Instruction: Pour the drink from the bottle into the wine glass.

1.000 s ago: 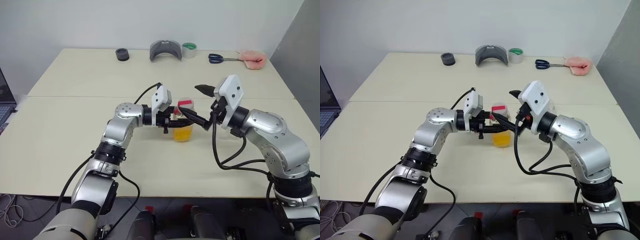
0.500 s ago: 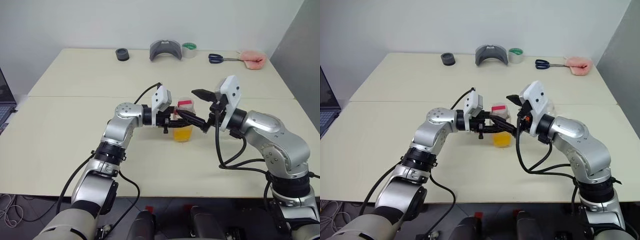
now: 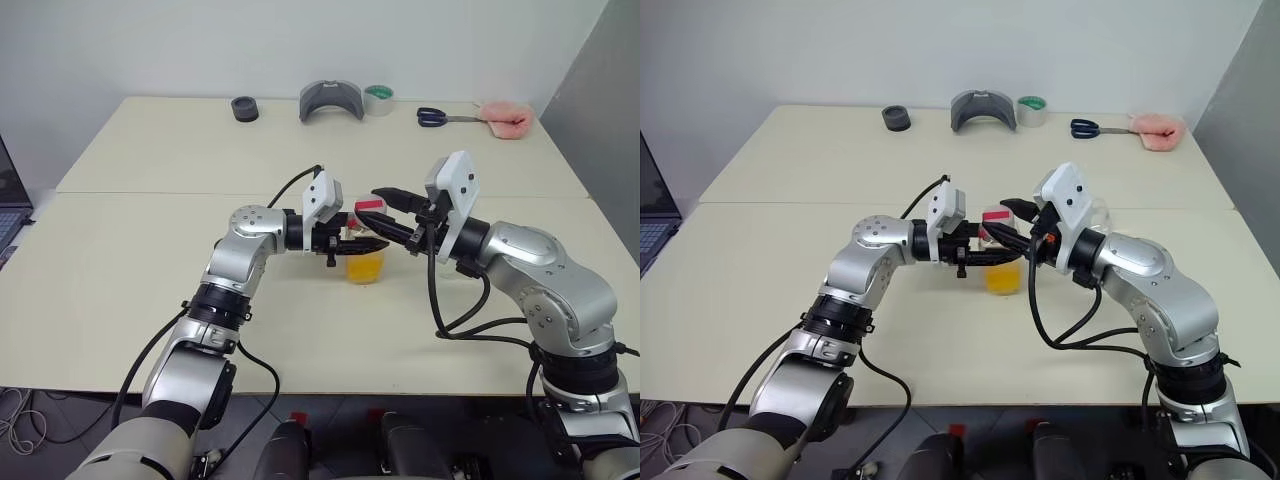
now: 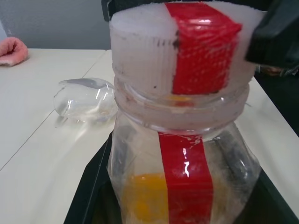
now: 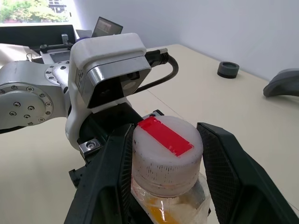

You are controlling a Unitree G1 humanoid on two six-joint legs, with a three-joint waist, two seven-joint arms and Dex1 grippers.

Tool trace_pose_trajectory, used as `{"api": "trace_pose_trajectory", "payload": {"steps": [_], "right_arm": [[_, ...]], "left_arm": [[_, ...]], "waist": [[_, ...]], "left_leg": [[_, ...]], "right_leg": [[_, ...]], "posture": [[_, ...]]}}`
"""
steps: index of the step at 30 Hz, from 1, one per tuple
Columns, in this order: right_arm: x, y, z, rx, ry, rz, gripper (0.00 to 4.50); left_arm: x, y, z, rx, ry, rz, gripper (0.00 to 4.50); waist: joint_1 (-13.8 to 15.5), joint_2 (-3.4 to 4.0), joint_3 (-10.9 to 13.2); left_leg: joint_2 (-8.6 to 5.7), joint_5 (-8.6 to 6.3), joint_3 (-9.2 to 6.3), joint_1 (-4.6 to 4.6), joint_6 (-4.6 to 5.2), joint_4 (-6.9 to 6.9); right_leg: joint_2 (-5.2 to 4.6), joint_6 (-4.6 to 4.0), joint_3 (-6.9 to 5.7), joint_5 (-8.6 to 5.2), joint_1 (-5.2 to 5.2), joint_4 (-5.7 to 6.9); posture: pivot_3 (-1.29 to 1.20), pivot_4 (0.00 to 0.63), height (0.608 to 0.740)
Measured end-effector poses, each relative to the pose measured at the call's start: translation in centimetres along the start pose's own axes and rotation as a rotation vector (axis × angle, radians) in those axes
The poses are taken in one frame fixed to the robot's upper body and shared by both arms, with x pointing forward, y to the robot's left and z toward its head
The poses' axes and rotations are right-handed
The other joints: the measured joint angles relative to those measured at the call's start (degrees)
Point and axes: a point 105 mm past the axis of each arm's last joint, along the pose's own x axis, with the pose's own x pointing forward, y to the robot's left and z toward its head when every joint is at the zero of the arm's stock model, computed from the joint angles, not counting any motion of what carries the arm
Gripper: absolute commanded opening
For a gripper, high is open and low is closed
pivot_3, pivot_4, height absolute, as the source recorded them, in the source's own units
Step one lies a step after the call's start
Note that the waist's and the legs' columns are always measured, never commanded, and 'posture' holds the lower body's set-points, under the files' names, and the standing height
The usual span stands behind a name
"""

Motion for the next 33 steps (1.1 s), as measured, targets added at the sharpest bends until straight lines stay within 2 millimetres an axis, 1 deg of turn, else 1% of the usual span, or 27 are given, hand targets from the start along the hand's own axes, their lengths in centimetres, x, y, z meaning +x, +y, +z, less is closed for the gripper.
{"api": "trace_pose_trajectory", "payload": {"steps": [5, 8, 10, 12, 16, 19, 22, 25, 27, 28, 31, 33], "right_arm": [[0.1, 0.1, 0.4, -0.062, -0.035, -0.009, 1.79], [0.0, 0.1, 0.7, -0.002, -0.078, -0.018, 1.79], [-0.6, -0.6, 1.6, 0.052, -0.128, -0.058, 1.75], [-1.4, -1.2, 1.9, 0.094, -0.144, -0.087, 1.73], [-1.7, -1.2, 1.5, 0.151, -0.132, -0.091, 1.73], [-2.1, -1.3, 1.6, 0.075, -0.103, -0.107, 1.72], [-3.0, -2.4, 1.5, -0.015, -0.091, -0.192, 1.72], [-6.0, -5.3, -0.2, -0.041, -0.035, -0.386, 1.72], [-8.4, -7.0, -1.9, -0.033, 0.027, -0.517, 1.72], [-9.6, -7.6, -2.8, -0.027, 0.06, -0.57, 1.72], [-12.9, -8.7, -6.5, 0.033, 0.174, -0.721, 1.72], [-14.2, -8.9, -8.3, 0.086, 0.193, -0.796, 1.72]], "left_arm": [[-0.1, 0.1, 0.5, 0.016, -0.014, 0.01, 1.78], [-0.2, 0.2, 0.9, 0.028, -0.026, 0.015, 1.78], [-0.2, -0.1, 0.4, 0.014, -0.016, 0.008, 1.78], [-0.3, -0.2, -0.1, -0.001, -0.012, 0.009, 1.78], [-0.3, -0.3, -0.2, -0.003, -0.012, 0.009, 1.78], [-0.3, -0.3, -0.2, -0.003, -0.012, 0.009, 1.78], [-0.3, -0.3, -0.2, -0.003, -0.012, 0.01, 1.78], [-0.6, 0.0, -0.3, -0.002, -0.003, 0.03, 1.78], [-0.9, 0.2, -0.4, -0.002, 0.001, 0.047, 1.78], [-1.0, 0.3, -0.4, -0.002, 0.002, 0.051, 1.78], [-1.4, 0.7, -0.4, -0.006, 0.003, 0.084, 1.78], [-1.7, 0.9, -0.3, -0.008, 0.001, 0.103, 1.78]], "waist": [[-0.01, 0.0, 0.0], [0.01, 0.0, 0.0], [0.03, 0.01, -0.01], [0.03, 0.01, -0.01], [-0.03, 0.01, -0.01], [-0.02, 0.01, -0.01], [0.06, 0.01, -0.01], [0.37, 0.0, -0.01], [0.43, 0.0, -0.01], [0.44, 0.0, -0.01], [0.43, 0.0, -0.01], [0.08, 0.01, -0.01]], "left_leg": [[0.0, 0.0, 0.0, 0.0, 0.0, 0.0], [0.01, 0.0, -0.01, 0.0, 0.0, 0.0], [-0.01, 0.0, 0.01, 0.0, 0.0, 0.01], [0.0, 0.0, 0.0, -0.01, 0.0, 0.01], [0.01, 0.0, 0.01, 0.02, 0.0, -0.01], [-0.01, 0.0, 0.01, 0.01, 0.0, 0.0], [-0.02, 0.0, 0.0, -0.01, 0.01, -0.01], [-0.05, 0.0, 0.02, -0.02, 0.0, 0.0], [-0.04, 0.0, 0.03, -0.02, 0.0, 0.0], [-0.05, 0.0, 0.02, -0.02, 0.0, -0.02], [-0.03, 0.0, 0.04, 0.0, 0.0, -0.02], [0.0, 0.0, 0.13, 0.08, 0.0, -0.03]], "right_leg": [[0.0, 0.0, 0.0, 0.0, 0.0, 0.0], [0.0, 0.0, 0.0, 0.0, 0.0, 0.0], [-0.03, 0.0, 0.03, 0.0, 0.0, 0.02], [-0.02, 0.0, 0.01, 0.0, 0.0, 0.01], [0.0, 0.0, 0.02, 0.0, 0.0, 0.02], [0.0, 0.0, 0.01, 0.0, 0.0, 0.01], [-0.01, 0.0, 0.0, 0.0, 0.0, 0.0], [-0.03, 0.0, 0.02, 0.0, 0.02, -0.02], [-0.03, 0.0, 0.03, 0.0, 0.02, -0.02], [-0.03, 0.0, 0.03, 0.0, 0.02, -0.03], [-0.02, 0.0, 0.05, 0.0, 0.03, 0.01], [0.01, 0.0, 0.13, 0.0, 0.03, 0.04]], "posture": [[0.0, 0.15, 0.74], [0.0, 0.15, 0.74], [0.0, 0.15, 0.74], [0.0, 0.15, 0.74], [0.0, 0.15, 0.74], [0.0, 0.15, 0.74], [0.0, 0.15, 0.74], [0.0, 0.15, 0.74], [0.0, 0.15, 0.74], [0.0, 0.15, 0.74], [0.0, 0.15, 0.74], [0.0, 0.15, 0.74]]}}
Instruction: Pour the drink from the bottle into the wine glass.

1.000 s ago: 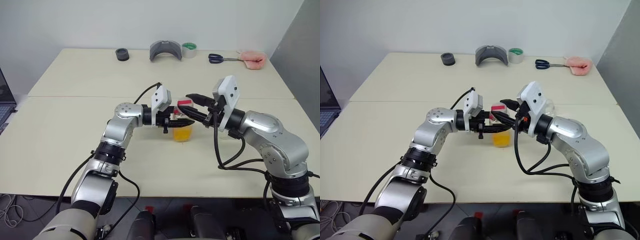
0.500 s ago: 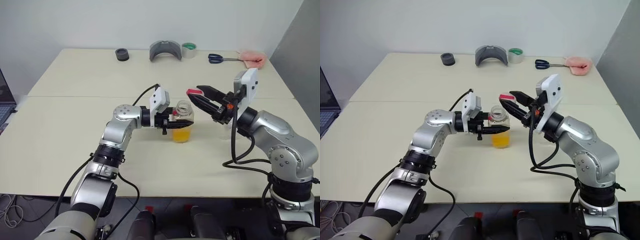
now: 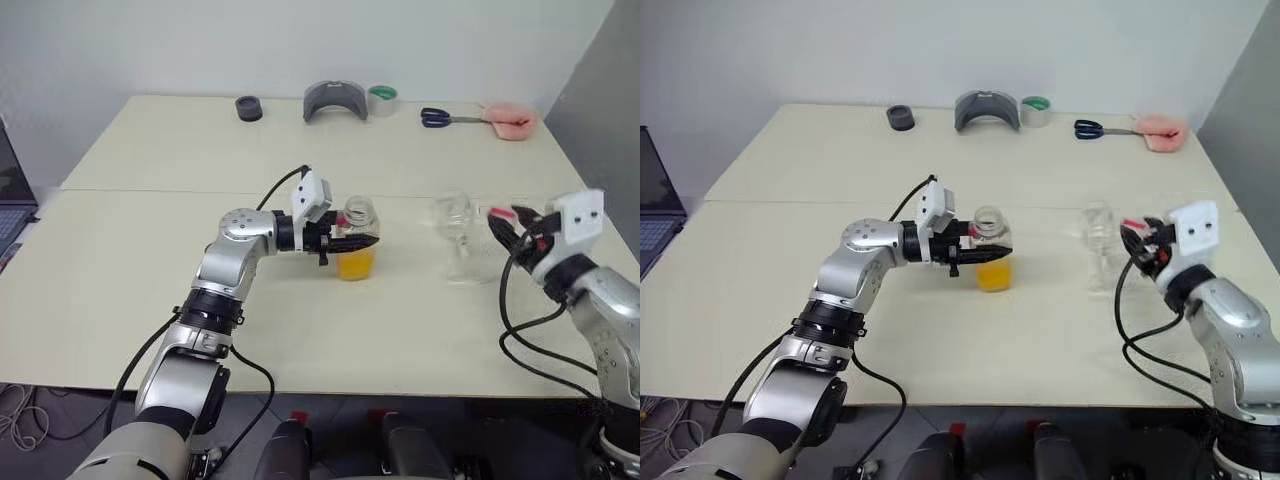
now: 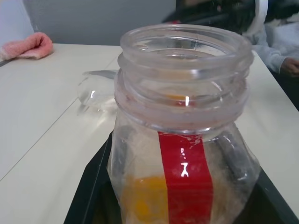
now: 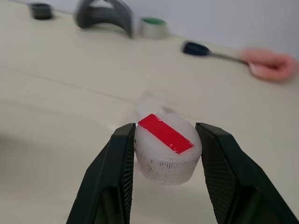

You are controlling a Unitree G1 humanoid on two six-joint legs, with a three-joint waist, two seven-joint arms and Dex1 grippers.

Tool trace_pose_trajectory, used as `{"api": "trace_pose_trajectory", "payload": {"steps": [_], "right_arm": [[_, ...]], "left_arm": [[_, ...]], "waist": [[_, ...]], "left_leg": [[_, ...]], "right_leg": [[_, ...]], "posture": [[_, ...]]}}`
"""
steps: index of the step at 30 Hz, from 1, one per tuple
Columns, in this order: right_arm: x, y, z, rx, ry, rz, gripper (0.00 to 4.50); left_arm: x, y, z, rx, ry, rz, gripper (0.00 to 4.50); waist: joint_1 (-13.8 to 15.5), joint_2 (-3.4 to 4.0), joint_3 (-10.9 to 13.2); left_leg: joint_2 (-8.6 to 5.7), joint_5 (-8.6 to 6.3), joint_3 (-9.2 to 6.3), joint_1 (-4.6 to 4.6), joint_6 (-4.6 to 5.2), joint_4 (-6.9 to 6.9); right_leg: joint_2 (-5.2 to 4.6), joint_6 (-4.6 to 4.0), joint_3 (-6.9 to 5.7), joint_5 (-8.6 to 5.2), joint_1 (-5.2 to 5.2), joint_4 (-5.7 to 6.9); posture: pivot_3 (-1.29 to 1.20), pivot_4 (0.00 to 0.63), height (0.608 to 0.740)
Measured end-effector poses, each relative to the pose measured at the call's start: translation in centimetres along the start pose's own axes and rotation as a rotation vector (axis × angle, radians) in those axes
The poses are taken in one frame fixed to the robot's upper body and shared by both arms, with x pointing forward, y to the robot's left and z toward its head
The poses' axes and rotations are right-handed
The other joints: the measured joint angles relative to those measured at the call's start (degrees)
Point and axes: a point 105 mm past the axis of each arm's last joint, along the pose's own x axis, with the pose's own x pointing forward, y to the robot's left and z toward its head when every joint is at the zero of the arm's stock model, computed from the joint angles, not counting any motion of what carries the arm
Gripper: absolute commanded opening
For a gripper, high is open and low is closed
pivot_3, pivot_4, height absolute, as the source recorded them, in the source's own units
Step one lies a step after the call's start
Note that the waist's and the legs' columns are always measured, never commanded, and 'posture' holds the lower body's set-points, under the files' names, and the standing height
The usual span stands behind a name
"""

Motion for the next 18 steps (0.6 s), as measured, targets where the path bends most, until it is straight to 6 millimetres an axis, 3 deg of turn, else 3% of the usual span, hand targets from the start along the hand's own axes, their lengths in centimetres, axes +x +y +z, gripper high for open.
{"api": "trace_pose_trajectory", "payload": {"steps": [5, 13, 18], "right_arm": [[-0.5, -1.1, -2.9, 0.015, 0.061, -0.083, 1.72], [-0.9, -1.2, -4.6, 0.041, 0.114, -0.088, 4.46], [-1.0, -0.4, -2.2, -0.074, 0.078, 0.025, 4.5]], "left_arm": [[-0.7, 0.5, -0.1, -0.007, 0.012, 0.035, 1.78], [-3.3, 2.0, 0.0, -0.025, 0.012, 0.185, 1.78], [-6.3, 4.1, 0.4, -0.027, 0.007, 0.387, 1.78]], "waist": [[-0.52, 0.02, -0.01], [-0.56, 0.02, -0.01], [-0.57, 0.02, -0.01]], "left_leg": [[0.03, 0.0, 0.0, 0.03, 0.0, 0.0], [0.03, 0.0, -0.02, 0.02, 0.0, 0.0], [0.03, 0.0, -0.04, 0.02, 0.0, 0.01]], "right_leg": [[0.06, 0.0, 0.01, 0.0, 0.0, 0.02], [0.04, 0.0, 0.0, 0.0, 0.01, 0.01], [0.03, 0.01, -0.02, 0.0, 0.02, -0.01]], "posture": [[0.0, 0.15, 0.74], [0.0, 0.15, 0.74], [0.0, 0.15, 0.74]]}}
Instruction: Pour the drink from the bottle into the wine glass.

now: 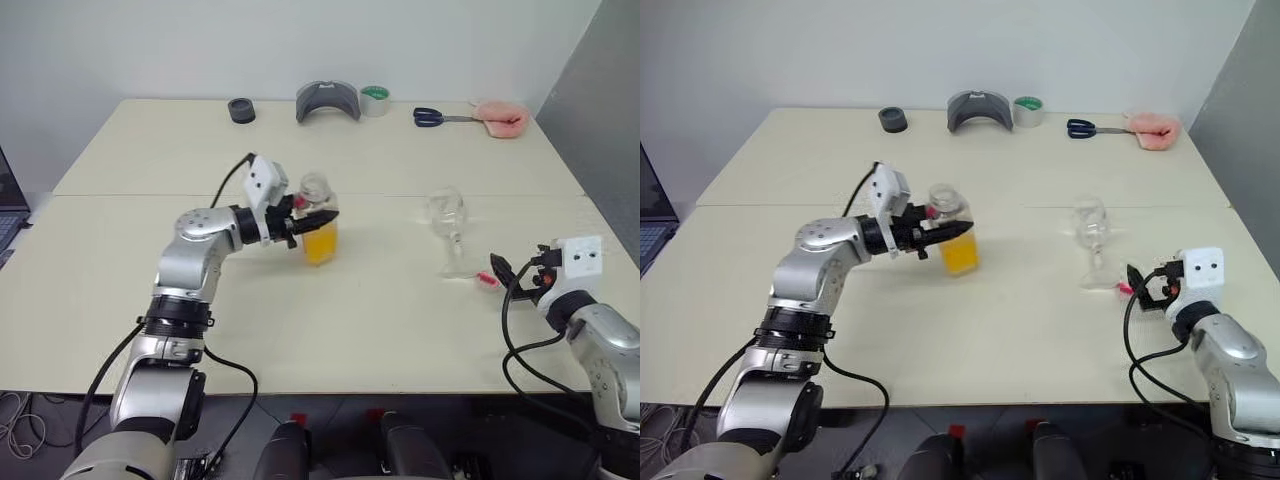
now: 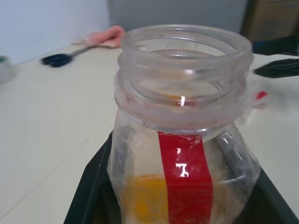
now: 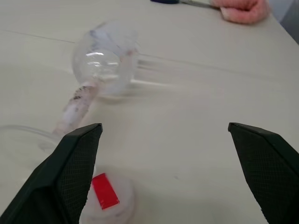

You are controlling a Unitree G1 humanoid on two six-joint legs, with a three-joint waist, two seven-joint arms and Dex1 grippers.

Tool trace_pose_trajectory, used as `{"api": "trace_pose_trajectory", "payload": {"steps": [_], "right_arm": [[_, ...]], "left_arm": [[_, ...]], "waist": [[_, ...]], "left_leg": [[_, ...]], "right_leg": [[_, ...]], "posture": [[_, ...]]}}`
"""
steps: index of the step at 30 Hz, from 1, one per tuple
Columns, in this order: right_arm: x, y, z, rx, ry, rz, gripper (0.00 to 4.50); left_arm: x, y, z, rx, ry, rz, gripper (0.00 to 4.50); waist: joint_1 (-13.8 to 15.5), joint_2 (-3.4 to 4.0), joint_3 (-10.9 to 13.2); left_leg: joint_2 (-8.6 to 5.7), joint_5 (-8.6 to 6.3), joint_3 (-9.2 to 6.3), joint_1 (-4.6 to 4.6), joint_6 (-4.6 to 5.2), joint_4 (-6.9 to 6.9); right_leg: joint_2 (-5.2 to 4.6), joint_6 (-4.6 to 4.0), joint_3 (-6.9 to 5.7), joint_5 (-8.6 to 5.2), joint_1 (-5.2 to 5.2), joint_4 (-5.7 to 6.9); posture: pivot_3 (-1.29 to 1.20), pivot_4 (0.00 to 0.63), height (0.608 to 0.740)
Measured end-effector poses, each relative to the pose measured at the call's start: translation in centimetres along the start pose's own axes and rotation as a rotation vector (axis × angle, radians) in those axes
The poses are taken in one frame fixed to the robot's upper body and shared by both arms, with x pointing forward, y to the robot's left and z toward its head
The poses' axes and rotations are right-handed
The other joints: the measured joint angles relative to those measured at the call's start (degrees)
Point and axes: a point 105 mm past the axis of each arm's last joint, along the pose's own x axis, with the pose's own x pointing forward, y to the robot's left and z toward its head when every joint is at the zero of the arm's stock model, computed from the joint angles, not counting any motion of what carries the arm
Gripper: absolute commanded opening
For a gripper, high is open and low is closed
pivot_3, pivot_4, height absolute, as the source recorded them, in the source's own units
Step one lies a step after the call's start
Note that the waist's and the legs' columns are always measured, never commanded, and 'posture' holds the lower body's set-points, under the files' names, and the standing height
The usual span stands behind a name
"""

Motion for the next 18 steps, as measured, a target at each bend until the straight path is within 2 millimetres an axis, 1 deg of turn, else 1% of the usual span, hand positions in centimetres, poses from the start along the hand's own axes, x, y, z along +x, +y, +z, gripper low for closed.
{"api": "trace_pose_trajectory", "payload": {"steps": [3, 6, 8, 10, 11, 12, 16, 18], "right_arm": [[0.5, 2.9, 3.3, -0.064, -0.087, 0.187, 4.5], [1.1, 7.4, 7.6, -0.064, -0.197, 0.428, 4.5], [1.0, 10.6, 9.7, -0.077, -0.245, 0.587, 4.5], [1.1, 13.7, 11.2, -0.077, -0.284, 0.73, 4.5], [1.2, 15.2, 11.8, -0.072, -0.297, 0.791, 4.5], [1.4, 16.2, 12.0, -0.072, -0.301, 0.833, 4.5], [2.7, 19.4, 12.4, -0.081, -0.292, 0.932, 4.5], [3.0, 20.6, 12.5, -0.086, -0.296, 0.972, 4.5]], "left_arm": [[-1.6, 2.8, 0.2, 0.023, 0.018, 0.187, 1.78], [-3.8, 6.2, -0.7, 0.013, 0.06, 0.411, 1.78], [-5.6, 8.2, -1.5, -0.006, 0.085, 0.543, 1.78], [-7.4, 10.0, -2.3, -0.039, 0.108, 0.658, 1.78], [-8.0, 10.6, -2.6, -0.055, 0.112, 0.701, 1.78], [-8.3, 11.0, -2.7, -0.061, 0.114, 0.726, 1.78], [-9.3, 12.2, -3.6, -0.092, 0.126, 0.81, 1.77], [-9.5, 12.5, -3.7, -0.101, 0.124, 0.835, 1.77]], "waist": [[-0.35, 0.0, 0.0], [-0.68, 0.0, 0.0], [-0.6, -0.02, 0.01], [-0.51, -0.04, 0.02], [-0.48, -0.04, 0.02], [-0.27, -0.04, 0.02], [0.89, -0.09, 0.0], [1.05, -0.09, 0.0]], "left_leg": [[0.04, 0.0, -0.01, 0.04, 0.0, 0.0], [0.07, 0.0, -0.04, 0.09, 0.0, -0.01], [0.06, 0.0, -0.1, 0.04, 0.0, 0.0], [0.03, 0.0, -0.12, -0.01, 0.0, 0.01], [0.0, 0.0, -0.12, -0.03, 0.0, 0.02], [-0.04, 0.0, -0.14, -0.06, -0.01, 0.03], [-0.12, 0.01, -0.16, -0.12, -0.03, 0.06], [-0.11, 0.03, -0.2, -0.18, -0.06, 0.06]], "right_leg": [[0.02, 0.0, -0.01, 0.0, 0.01, 0.01], [0.05, 0.0, -0.04, 0.0, 0.03, 0.01], [0.04, 0.0, -0.1, 0.0, 0.02, -0.02], [0.01, 0.0, -0.14, 0.01, 0.01, -0.04], [-0.03, 0.0, -0.15, 0.01, 0.0, -0.04], [-0.08, 0.0, -0.17, 0.01, 0.0, -0.05], [-0.18, 0.0, -0.21, 0.02, -0.03, -0.08], [-0.18, 0.0, -0.25, 0.02, -0.08, -0.08]], "posture": [[0.0, 0.15, 0.74], [0.0, 0.15, 0.74], [0.0, 0.15, 0.74], [0.0, 0.15, 0.74], [0.0, 0.15, 0.74], [0.0, 0.15, 0.74], [0.0, 0.15, 0.74], [0.0, 0.15, 0.74]]}}
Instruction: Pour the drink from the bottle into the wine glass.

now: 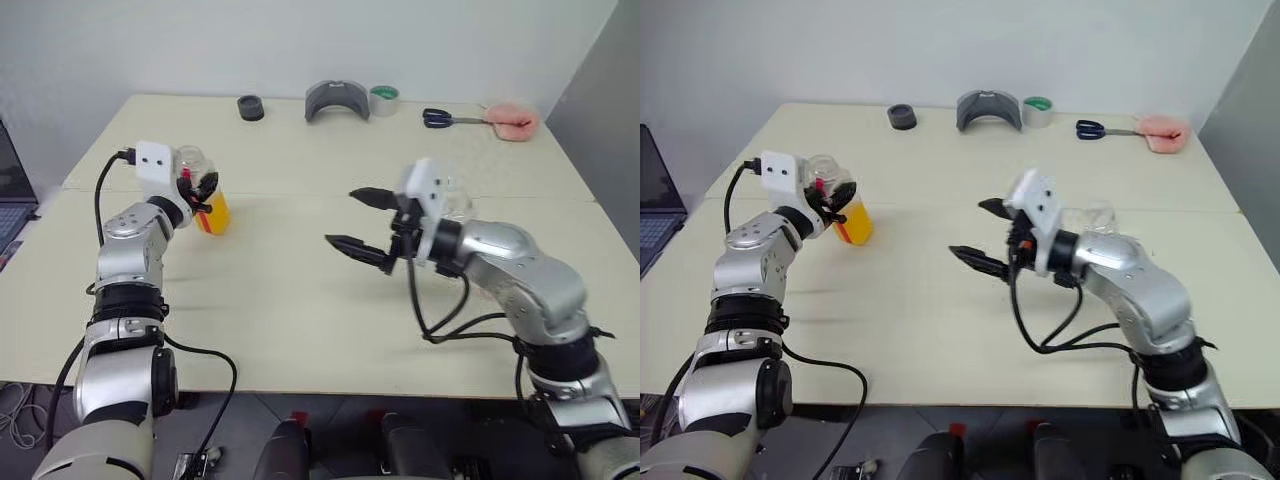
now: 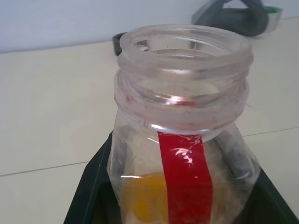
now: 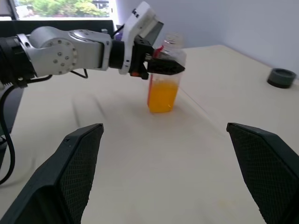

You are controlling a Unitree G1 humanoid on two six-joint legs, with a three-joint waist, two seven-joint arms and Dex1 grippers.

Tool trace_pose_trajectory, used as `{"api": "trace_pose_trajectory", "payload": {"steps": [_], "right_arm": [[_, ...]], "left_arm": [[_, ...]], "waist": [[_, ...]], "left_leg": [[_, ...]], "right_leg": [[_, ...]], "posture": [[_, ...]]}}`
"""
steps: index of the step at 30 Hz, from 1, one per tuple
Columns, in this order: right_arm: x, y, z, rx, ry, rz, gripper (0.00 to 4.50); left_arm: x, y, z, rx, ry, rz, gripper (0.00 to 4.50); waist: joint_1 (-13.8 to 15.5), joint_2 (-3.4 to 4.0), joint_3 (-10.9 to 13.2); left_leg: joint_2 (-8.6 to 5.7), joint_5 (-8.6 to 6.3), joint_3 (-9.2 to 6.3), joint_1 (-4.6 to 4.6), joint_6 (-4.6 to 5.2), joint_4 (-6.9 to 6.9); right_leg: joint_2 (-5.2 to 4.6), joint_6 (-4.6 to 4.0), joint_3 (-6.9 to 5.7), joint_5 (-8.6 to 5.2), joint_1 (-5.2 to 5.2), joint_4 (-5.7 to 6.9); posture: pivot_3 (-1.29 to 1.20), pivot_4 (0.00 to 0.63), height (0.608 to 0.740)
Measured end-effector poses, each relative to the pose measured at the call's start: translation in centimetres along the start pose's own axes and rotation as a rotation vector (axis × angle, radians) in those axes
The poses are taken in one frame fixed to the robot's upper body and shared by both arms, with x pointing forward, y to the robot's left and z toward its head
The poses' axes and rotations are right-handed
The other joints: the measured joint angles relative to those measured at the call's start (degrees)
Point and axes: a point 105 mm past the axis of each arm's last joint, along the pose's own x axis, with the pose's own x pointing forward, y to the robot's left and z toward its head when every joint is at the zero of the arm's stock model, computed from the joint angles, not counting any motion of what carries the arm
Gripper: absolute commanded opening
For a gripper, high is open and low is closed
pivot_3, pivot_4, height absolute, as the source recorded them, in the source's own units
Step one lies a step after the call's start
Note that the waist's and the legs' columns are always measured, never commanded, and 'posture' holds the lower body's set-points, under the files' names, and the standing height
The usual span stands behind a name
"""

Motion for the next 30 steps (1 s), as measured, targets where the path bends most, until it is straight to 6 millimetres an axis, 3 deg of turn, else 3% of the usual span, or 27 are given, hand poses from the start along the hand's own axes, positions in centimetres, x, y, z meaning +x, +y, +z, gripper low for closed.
{"api": "trace_pose_trajectory", "payload": {"steps": [3, 10, 12, 20, 30], "right_arm": [[0.9, 0.4, -0.1, -0.008, -0.007, 0.031, 4.5], [1.8, 0.9, -0.5, -0.005, -0.011, 0.054, 4.5], [1.9, 0.9, -0.5, -0.008, -0.01, 0.053, 4.5], [1.8, 1.0, -0.6, -0.017, 0.001, 0.058, 4.5], [1.2, 1.1, -3.0, 0.004, 0.067, 0.037, 4.5]], "left_arm": [[0.1, 0.1, -0.1, -0.002, -0.003, 0.009, 1.77], [-0.2, 0.2, -0.3, -0.028, -0.015, 0.001, 4.08], [-0.3, 0.2, -0.7, -0.027, -0.008, 0.001, 4.46], [-1.7, 0.1, -2.5, -0.005, 0.01, -0.016, 4.46], [-4.4, -0.1, -6.2, 0.032, 0.073, -0.007, 4.46]], "waist": [[-0.05, 0.0, 0.0], [-0.37, 0.0, 0.0], [-0.37, 0.0, 0.0], [-0.39, 0.0, 0.0], [-0.27, -0.01, -0.01]], "left_leg": [[0.01, 0.06, 0.03, -0.01, -0.11, -0.01], [0.07, 0.06, 0.08, -0.02, -0.1, -0.03], [0.07, 0.06, 0.09, -0.01, -0.1, -0.02], [0.08, 0.03, 0.1, -0.01, -0.05, -0.03], [0.1, -0.02, 0.09, -0.01, 0.03, -0.03]], "right_leg": [[0.0, 0.0, 0.02, 0.0, -0.05, 0.03], [0.06, -0.01, 0.09, 0.01, -0.17, 0.12], [0.06, -0.02, 0.1, 0.01, -0.18, 0.13], [0.06, -0.02, 0.13, 0.01, -0.19, 0.14], [0.05, -0.02, 0.15, 0.01, -0.2, 0.13]], "posture": [[0.0, 0.15, 0.74], [0.0, 0.15, 0.74], [0.0, 0.15, 0.74], [0.0, 0.15, 0.74], [0.0, 0.15, 0.74]]}}
